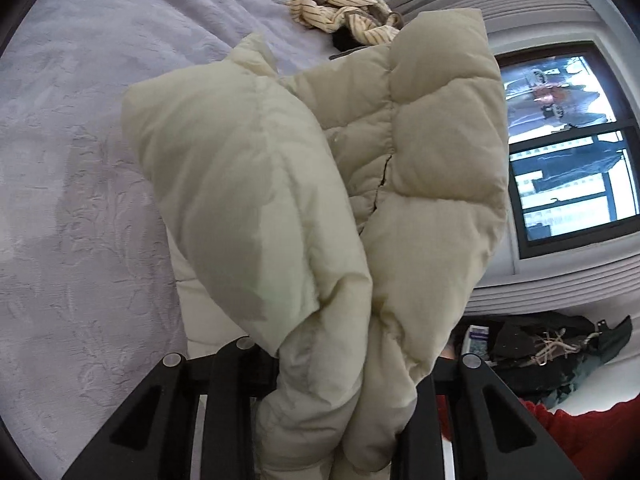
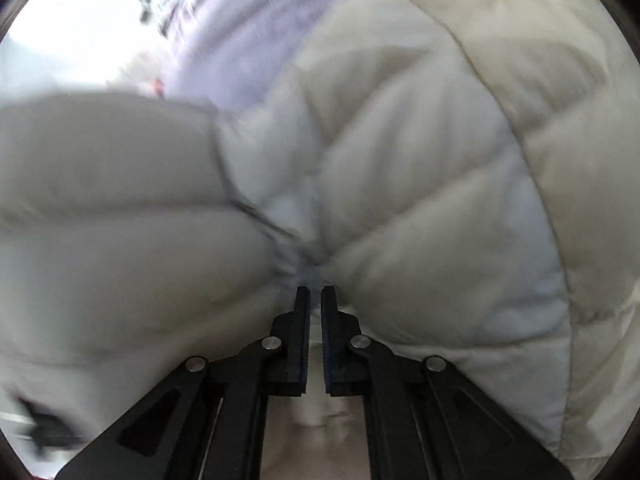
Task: Fold large clothes
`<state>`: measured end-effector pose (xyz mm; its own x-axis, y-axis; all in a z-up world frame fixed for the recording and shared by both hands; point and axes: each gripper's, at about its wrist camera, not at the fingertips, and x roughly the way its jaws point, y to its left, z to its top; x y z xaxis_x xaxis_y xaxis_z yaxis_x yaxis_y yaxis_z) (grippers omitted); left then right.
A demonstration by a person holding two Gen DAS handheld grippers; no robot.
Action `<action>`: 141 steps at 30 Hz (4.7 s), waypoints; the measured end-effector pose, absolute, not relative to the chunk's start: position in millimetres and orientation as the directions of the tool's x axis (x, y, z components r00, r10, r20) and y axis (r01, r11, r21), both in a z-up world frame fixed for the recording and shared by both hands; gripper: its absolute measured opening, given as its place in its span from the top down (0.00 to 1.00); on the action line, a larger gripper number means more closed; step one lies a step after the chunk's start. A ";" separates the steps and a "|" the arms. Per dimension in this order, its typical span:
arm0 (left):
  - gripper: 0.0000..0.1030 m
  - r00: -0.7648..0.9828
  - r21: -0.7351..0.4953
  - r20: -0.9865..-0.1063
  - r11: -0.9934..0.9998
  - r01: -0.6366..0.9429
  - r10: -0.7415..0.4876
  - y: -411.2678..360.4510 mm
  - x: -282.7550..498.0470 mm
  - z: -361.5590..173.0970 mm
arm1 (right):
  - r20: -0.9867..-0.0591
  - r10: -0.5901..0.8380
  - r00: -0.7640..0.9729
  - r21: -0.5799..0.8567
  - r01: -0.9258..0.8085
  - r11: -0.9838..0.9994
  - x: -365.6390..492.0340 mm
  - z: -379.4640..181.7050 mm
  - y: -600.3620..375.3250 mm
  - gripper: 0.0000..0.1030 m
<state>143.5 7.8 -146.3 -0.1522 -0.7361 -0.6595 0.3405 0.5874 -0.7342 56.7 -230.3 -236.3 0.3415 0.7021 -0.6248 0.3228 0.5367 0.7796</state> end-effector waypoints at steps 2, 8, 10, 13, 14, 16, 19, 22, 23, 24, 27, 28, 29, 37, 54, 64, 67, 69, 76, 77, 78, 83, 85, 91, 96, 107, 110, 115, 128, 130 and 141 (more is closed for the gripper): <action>0.71 -0.154 -0.727 -0.668 0.595 0.342 -0.728 13.3 141.9 -142.6 | -0.539 0.723 0.432 0.842 0.304 0.446 59.4 -220.1 -250.4 0.95; 0.71 -0.146 -0.707 -0.689 0.615 0.350 -0.710 -4.1 140.0 -125.9 | -0.546 0.748 0.378 0.834 0.330 0.442 115.0 -238.6 -250.6 0.95; 0.71 -0.124 -0.677 -0.714 0.635 0.372 -0.689 -9.7 133.8 -121.3 | -0.590 0.750 0.299 0.799 0.350 0.489 129.2 -261.3 -235.5 0.95; 0.71 -0.116 -0.664 -0.730 0.660 0.350 -0.673 -17.4 133.3 -126.9 | -0.605 0.754 0.258 0.783 0.366 0.503 136.8 -279.3 -221.7 0.99; 0.71 -0.119 -0.673 -0.725 0.660 0.334 -0.679 -17.5 133.9 -127.6 | -0.611 0.751 0.252 0.777 0.371 0.508 137.1 -277.6 -222.0 0.99; 0.71 -0.116 -0.671 -0.727 0.666 0.326 -0.676 -18.6 132.1 -126.3 | -0.611 0.751 0.249 0.778 0.363 0.513 133.7 -262.5 -228.2 0.98; 0.71 -0.114 -0.664 -0.735 0.674 0.325 -0.669 -22.7 127.3 -122.7 | -0.636 0.706 0.311 0.770 0.303 0.561 112.6 -216.0 -257.0 0.98; 0.71 -0.112 -0.660 -0.738 0.679 0.321 -0.665 -22.2 127.8 -122.1 | -0.721 0.580 0.379 0.686 0.277 0.672 59.3 -166.4 -295.0 0.98; 0.71 -0.111 -0.659 -0.739 0.681 0.318 -0.664 -22.9 130.5 -124.4 | -0.741 0.548 0.388 0.661 0.281 0.696 40.6 -158.7 -303.9 0.98; 0.71 -0.110 -0.659 -0.741 0.684 0.314 -0.663 -16.3 132.0 -127.6 | -0.757 0.519 0.397 0.638 0.284 0.715 17.3 -153.4 -313.0 0.98; 0.71 -0.109 -0.649 -0.750 0.694 0.311 -0.652 -10.3 135.7 -131.3 | -0.780 0.479 0.404 0.608 0.305 0.733 -31.4 -159.8 -324.9 0.98; 0.71 -0.108 -0.640 -0.758 0.701 0.313 -0.643 -13.2 134.4 -130.2 | -0.771 0.488 0.410 0.620 0.309 0.721 -38.0 -164.2 -329.6 0.98; 0.71 -0.107 -0.635 -0.762 0.706 0.314 -0.638 -14.6 135.6 -131.4 | -0.749 0.514 0.418 0.650 0.313 0.692 -48.5 -174.9 -330.3 0.98; 0.71 -0.129 -0.574 -0.807 0.713 0.402 -0.576 -71.4 117.3 -111.5 | -0.673 0.596 0.437 0.739 0.385 0.552 -61.2 -247.8 -322.7 0.99; 0.39 -0.337 -0.759 -0.640 0.498 0.420 -0.691 -166.4 74.2 -151.3 | -0.492 0.658 0.570 0.865 0.405 0.296 -98.8 -267.2 -372.6 0.94; 0.39 -0.361 -0.743 -0.653 0.474 0.473 -0.666 -172.3 61.7 -164.2 | -0.369 0.637 0.677 0.929 0.266 0.256 -92.2 -224.8 -434.4 0.80; 0.39 -0.373 -0.745 -0.651 0.461 0.482 -0.661 -173.1 61.5 -168.4 | -0.447 0.669 0.593 0.894 0.287 0.343 -61.6 -242.1 -424.5 0.94; 0.39 -0.389 -0.755 -0.642 0.455 0.472 -0.661 -173.5 61.0 -175.2 | -0.481 0.694 0.536 0.876 0.317 0.363 -42.7 -267.5 -419.2 0.95; 0.39 -0.395 -0.717 -0.684 0.467 0.517 -0.614 -184.8 56.4 -199.5 | -0.519 0.736 0.435 0.850 0.350 0.393 -19.5 -296.2 -406.4 0.95; 0.39 -0.392 -0.714 -0.687 0.466 0.523 -0.612 -185.1 54.9 -199.1 | -0.540 0.725 0.428 0.839 0.348 0.419 -21.2 -287.6 -407.1 0.94; 0.39 -0.385 -0.706 -0.693 0.465 0.535 -0.609 -185.7 52.9 -198.3 | -0.549 0.718 0.429 0.834 0.342 0.433 -14.8 -274.7 -407.0 0.94; 0.39 -0.369 -0.688 -0.707 0.467 0.555 -0.603 -185.9 48.1 -198.9 | -0.533 0.683 0.500 0.846 0.300 0.441 -39.3 -220.5 -444.5 0.31; 0.39 -0.364 -0.684 -0.710 0.470 0.557 -0.603 -184.3 47.7 -199.0 | -0.487 0.687 0.539 0.871 0.245 0.426 -49.9 -198.2 -452.1 0.29; 0.39 -0.345 -0.654 -0.736 0.478 0.586 -0.583 -184.3 43.5 -197.8 | -0.484 0.740 0.468 0.870 0.164 0.465 -36.1 -182.4 -423.1 0.40; 0.39 -0.314 -0.621 -0.762 0.499 0.605 -0.567 -180.8 39.0 -180.0 | -0.598 0.698 0.395 0.798 0.203 0.568 -21.4 -210.5 -407.6 0.91; 0.14 -0.084 -0.704 -0.691 0.642 0.302 -0.718 -46.5 124.1 -139.9 | -0.620 0.691 0.371 0.784 0.258 0.565 2.0 -245.2 -400.1 0.91; 0.14 -0.137 -0.757 -0.651 0.625 0.189 -0.747 -28.5 142.6 -174.1 | -0.621 0.691 0.370 0.783 0.261 0.564 -1.5 -250.4 -403.9 0.91; 0.14 -0.255 -0.819 -0.570 0.566 0.095 -0.781 -42.4 152.2 -229.1 | -0.617 0.693 0.372 0.786 0.269 0.556 -8.4 -253.6 -405.0 0.91; 0.10 -0.218 -0.670 -0.742 0.688 0.279 -0.634 -108.3 125.5 -239.4 | -0.609 0.671 0.424 0.793 0.340 0.505 -22.8 -229.0 -413.5 0.76; 0.10 -0.213 -0.667 -0.744 0.692 0.276 -0.633 -110.0 124.1 -239.8 | -0.584 0.662 0.469 0.811 0.318 0.490 -33.7 -212.1 -421.0 0.21; 0.10 -0.198 -0.642 -0.766 0.711 0.287 -0.611 -112.4 121.6 -242.0 | -0.627 0.700 0.342 0.778 0.307 0.548 -25.1 -245.1 -418.0 0.00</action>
